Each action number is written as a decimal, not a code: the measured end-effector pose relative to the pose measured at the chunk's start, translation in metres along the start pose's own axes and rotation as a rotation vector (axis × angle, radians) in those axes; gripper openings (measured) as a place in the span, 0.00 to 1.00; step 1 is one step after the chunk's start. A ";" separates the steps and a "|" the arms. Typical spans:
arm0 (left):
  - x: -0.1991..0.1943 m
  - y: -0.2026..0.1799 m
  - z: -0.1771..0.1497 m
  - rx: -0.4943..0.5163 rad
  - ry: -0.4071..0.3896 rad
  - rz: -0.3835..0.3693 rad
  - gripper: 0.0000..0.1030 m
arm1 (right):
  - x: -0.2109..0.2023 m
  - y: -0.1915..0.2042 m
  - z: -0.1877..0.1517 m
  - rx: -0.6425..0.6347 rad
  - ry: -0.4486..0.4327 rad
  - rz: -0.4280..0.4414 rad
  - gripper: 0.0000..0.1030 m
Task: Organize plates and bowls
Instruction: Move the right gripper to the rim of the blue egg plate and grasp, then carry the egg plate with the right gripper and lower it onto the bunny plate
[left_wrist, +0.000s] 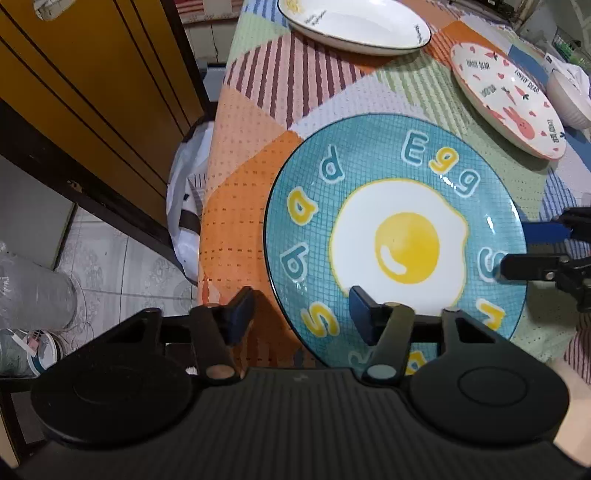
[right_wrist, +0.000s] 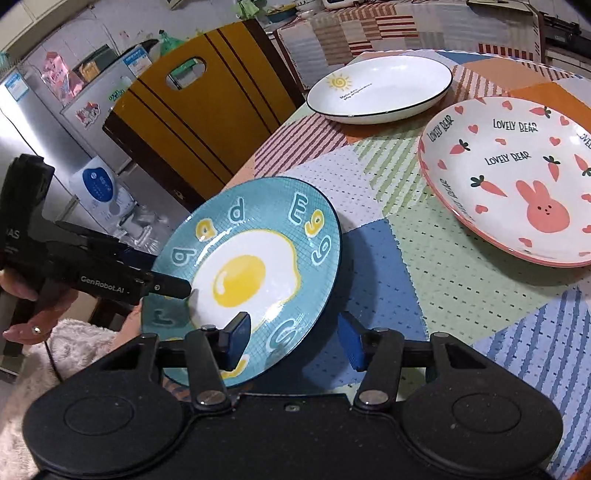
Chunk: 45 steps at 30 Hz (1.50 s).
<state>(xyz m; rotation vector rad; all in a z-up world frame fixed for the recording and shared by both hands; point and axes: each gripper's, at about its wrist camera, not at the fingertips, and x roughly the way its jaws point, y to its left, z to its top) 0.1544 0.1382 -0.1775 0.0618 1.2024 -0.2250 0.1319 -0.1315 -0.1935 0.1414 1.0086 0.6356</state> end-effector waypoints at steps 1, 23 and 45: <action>0.000 -0.003 0.000 0.017 -0.008 -0.005 0.39 | 0.003 0.001 0.001 0.000 0.008 -0.003 0.48; -0.019 -0.017 -0.006 -0.064 -0.069 0.001 0.34 | -0.002 -0.007 -0.003 -0.109 -0.037 0.031 0.23; -0.052 -0.112 0.085 -0.027 -0.214 -0.154 0.34 | -0.117 -0.077 0.038 -0.091 -0.139 -0.026 0.22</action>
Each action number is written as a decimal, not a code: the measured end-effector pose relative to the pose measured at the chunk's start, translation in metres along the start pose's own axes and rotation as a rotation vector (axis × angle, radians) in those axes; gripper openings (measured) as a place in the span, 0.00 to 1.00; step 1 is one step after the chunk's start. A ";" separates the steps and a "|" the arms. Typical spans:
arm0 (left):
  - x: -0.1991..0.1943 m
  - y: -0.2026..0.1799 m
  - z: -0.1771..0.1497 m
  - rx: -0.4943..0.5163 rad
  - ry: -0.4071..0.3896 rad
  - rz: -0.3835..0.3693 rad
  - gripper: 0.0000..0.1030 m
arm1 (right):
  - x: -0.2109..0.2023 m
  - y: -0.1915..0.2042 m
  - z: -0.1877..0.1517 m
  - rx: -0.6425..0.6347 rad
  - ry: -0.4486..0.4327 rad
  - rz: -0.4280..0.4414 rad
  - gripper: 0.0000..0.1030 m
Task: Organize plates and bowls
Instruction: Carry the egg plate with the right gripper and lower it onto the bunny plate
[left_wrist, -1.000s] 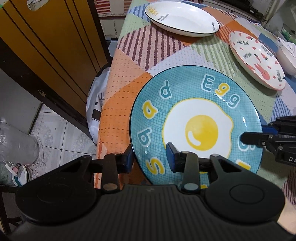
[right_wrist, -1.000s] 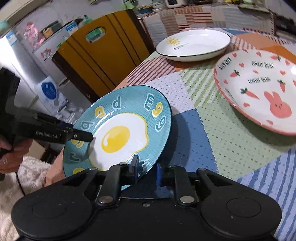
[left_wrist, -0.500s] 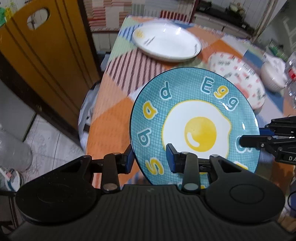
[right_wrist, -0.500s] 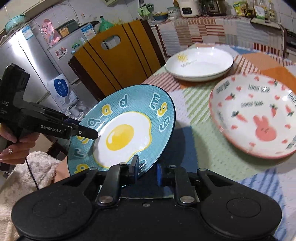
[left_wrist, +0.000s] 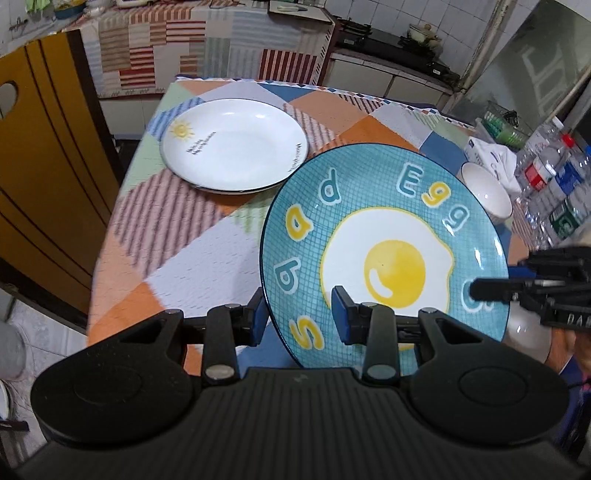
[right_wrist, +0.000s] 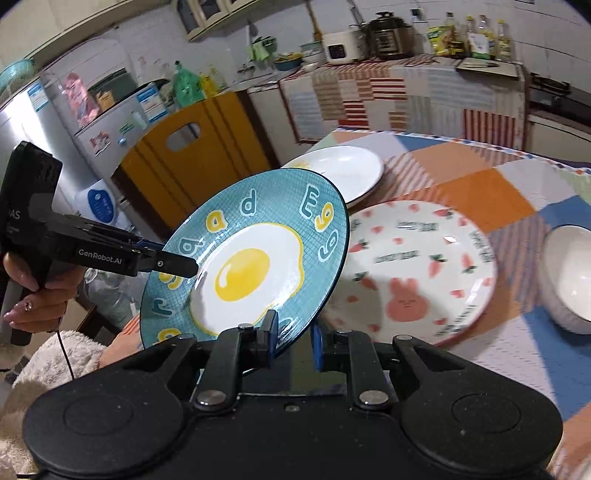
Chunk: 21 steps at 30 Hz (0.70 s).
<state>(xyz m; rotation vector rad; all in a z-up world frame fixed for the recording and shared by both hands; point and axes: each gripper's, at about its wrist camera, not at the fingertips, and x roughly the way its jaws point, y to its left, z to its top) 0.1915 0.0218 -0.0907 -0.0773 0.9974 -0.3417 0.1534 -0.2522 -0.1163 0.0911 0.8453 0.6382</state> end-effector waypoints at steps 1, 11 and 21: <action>0.005 -0.007 0.004 -0.004 0.000 -0.004 0.34 | -0.002 -0.005 0.000 0.008 -0.001 -0.006 0.22; 0.059 -0.042 0.029 0.017 0.015 -0.014 0.34 | -0.008 -0.069 -0.007 0.135 -0.006 -0.056 0.22; 0.107 -0.046 0.037 -0.073 0.072 0.022 0.34 | 0.018 -0.100 -0.004 0.146 0.033 -0.116 0.22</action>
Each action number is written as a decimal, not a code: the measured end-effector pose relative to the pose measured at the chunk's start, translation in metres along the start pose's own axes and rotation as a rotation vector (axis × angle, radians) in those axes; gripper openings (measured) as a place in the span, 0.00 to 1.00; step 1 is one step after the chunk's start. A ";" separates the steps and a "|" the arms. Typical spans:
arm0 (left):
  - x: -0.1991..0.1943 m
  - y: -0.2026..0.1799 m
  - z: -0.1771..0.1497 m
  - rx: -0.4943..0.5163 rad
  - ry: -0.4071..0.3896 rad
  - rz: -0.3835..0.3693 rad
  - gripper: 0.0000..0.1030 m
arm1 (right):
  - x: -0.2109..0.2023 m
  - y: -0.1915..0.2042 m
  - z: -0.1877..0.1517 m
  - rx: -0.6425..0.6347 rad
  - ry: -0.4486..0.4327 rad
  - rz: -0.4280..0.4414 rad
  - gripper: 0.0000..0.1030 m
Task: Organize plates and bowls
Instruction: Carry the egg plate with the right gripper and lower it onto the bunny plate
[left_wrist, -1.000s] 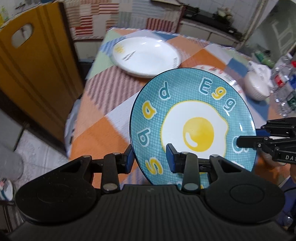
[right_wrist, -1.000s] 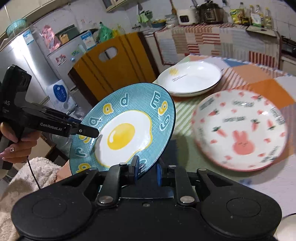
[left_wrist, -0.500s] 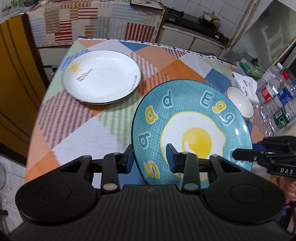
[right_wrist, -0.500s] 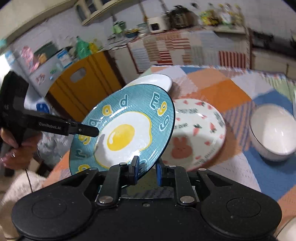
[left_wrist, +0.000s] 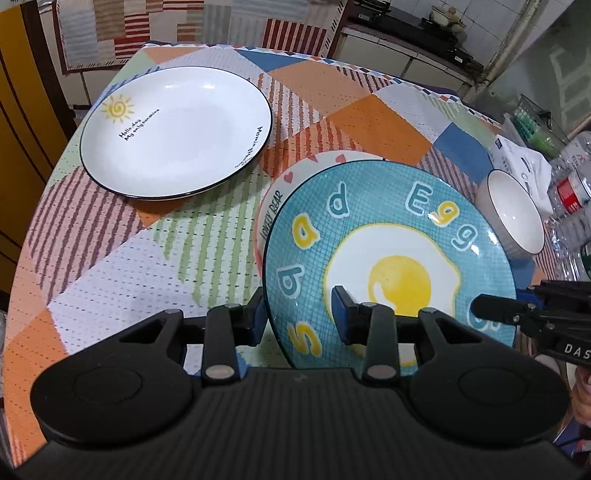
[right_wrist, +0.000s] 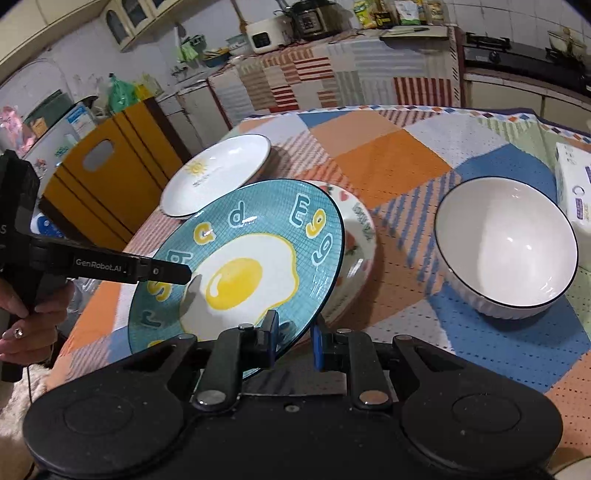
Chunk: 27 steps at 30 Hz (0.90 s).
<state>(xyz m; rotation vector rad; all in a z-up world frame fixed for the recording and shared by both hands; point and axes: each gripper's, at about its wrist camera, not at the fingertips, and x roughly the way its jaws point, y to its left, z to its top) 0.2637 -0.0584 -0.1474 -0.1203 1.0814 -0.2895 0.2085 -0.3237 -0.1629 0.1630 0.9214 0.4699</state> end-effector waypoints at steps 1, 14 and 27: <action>0.001 -0.001 0.001 0.004 0.003 0.002 0.34 | 0.001 -0.004 0.000 0.012 0.002 0.000 0.22; 0.016 -0.011 0.003 0.048 0.073 0.070 0.34 | 0.010 -0.011 0.006 0.039 0.041 -0.024 0.23; 0.017 -0.012 0.004 0.059 0.081 0.083 0.33 | 0.032 0.022 0.017 -0.041 0.083 -0.285 0.34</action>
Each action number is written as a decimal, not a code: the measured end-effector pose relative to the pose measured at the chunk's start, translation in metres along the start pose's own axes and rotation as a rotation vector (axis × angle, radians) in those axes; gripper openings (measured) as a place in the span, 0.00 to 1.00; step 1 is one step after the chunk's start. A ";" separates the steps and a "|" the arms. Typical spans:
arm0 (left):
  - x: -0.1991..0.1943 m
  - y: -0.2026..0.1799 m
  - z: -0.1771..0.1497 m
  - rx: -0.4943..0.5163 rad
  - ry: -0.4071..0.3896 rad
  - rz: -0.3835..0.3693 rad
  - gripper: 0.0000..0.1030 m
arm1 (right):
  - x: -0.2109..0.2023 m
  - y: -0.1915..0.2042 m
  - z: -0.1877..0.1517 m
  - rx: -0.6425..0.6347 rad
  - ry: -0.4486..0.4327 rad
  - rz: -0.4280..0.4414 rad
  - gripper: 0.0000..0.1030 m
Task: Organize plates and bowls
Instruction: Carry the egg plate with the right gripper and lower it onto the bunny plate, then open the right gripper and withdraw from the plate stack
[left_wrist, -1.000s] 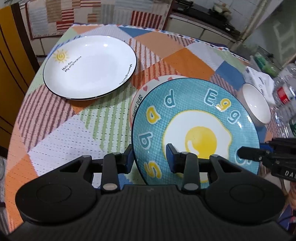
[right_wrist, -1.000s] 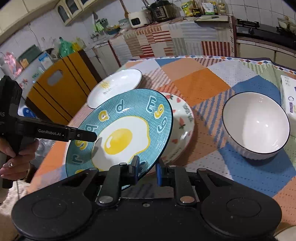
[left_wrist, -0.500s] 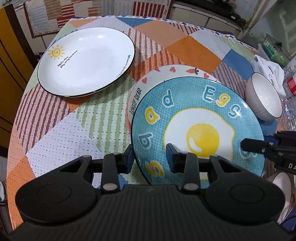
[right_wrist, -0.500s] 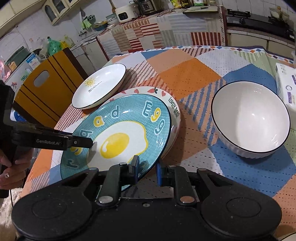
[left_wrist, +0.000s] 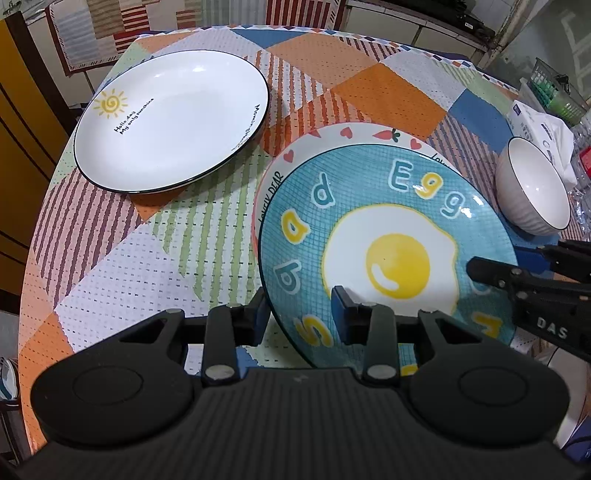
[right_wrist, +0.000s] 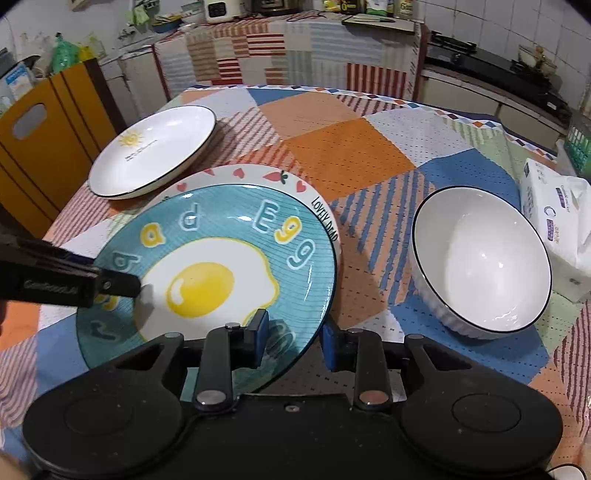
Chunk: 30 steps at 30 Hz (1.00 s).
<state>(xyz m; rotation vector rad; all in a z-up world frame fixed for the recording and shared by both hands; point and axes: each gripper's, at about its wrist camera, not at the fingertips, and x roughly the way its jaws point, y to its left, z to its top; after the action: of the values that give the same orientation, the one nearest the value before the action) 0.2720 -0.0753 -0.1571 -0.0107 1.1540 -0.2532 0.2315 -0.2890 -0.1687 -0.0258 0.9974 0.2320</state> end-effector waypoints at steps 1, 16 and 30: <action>0.000 0.001 -0.001 -0.004 -0.003 -0.004 0.33 | 0.002 0.000 0.000 0.002 0.000 -0.007 0.35; -0.030 0.012 -0.008 -0.031 -0.048 -0.025 0.33 | 0.010 0.023 -0.004 -0.092 -0.073 -0.148 0.41; -0.111 0.040 -0.022 0.026 -0.155 -0.036 0.33 | -0.058 0.039 -0.001 -0.059 -0.171 -0.024 0.42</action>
<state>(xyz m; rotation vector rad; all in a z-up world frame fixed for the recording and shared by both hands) 0.2175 -0.0110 -0.0712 -0.0279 0.9966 -0.2943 0.1927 -0.2614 -0.1178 -0.0707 0.8197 0.2376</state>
